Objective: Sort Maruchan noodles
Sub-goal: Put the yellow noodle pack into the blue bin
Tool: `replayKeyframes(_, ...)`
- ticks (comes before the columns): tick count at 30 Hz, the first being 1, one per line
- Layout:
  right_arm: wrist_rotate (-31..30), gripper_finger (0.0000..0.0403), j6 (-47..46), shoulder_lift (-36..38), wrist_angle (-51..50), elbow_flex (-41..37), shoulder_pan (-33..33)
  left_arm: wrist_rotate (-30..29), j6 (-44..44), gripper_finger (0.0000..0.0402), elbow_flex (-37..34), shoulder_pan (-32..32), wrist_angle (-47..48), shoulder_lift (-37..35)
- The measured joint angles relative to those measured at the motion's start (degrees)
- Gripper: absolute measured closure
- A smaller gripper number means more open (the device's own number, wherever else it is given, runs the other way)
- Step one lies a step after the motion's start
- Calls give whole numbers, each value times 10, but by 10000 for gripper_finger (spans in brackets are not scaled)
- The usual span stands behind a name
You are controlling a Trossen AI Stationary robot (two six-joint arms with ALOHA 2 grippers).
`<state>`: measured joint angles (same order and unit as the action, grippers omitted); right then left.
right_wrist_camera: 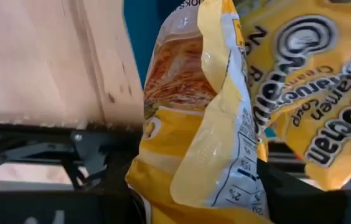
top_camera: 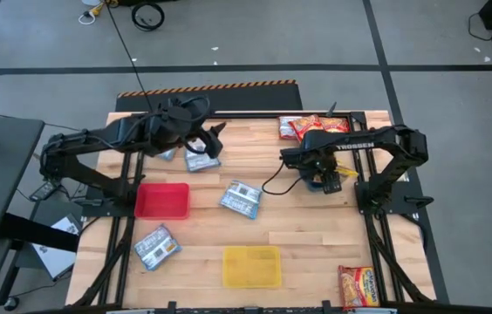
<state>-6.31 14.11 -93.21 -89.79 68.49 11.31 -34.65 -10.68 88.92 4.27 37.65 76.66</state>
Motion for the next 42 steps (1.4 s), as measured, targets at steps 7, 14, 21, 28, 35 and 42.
replayKeyframes(7, 14, 247, 33, -17, 8, 0, 5, 33, 13, 168, -1, 34, -3, 3)
replayKeyframes(14, 14, 247, 45, -83, 35, 0, 5, 55, 15, 168, -1, 49, -3, 3)
replayKeyframes(21, 14, 247, 61, -152, 77, 0, -4, 65, 15, 168, -1, 49, -1, 3)
replayKeyframes(28, 34, 245, 42, -169, 113, 0, -6, 68, 15, 168, -1, 49, 8, 3)
replayKeyframes(35, 94, 204, -38, -97, 231, -18, 2, 87, 19, 168, -1, 49, 13, 3)
replayKeyframes(42, 105, 183, -135, -9, 293, -118, -12, 92, 24, 168, -1, 48, 11, 2)
